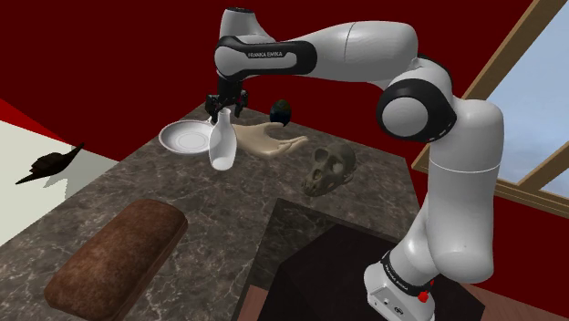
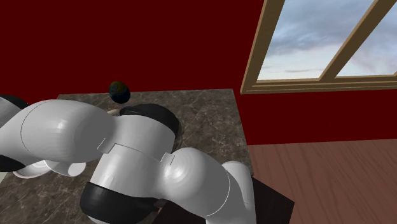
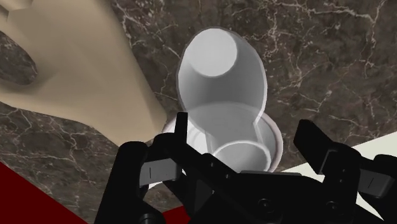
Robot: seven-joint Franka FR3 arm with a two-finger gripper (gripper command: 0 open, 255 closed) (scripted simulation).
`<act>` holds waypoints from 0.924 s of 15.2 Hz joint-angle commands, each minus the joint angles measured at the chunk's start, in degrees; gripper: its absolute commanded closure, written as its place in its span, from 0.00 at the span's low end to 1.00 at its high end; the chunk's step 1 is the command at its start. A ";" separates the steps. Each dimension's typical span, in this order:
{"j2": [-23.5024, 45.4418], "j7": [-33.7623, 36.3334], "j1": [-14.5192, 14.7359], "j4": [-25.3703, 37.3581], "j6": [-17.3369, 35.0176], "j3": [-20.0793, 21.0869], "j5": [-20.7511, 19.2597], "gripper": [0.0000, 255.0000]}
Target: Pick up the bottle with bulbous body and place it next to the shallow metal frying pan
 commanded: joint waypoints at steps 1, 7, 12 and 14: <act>0.00 0.00 0.00 0.00 0.00 0.00 0.00 0.00; -1.99 0.32 0.10 4.22 -6.16 -0.23 -0.48 0.00; -1.99 0.32 0.10 4.22 -6.16 -0.23 -0.48 0.00; -1.99 0.32 0.10 4.22 -6.16 -0.23 -0.48 0.00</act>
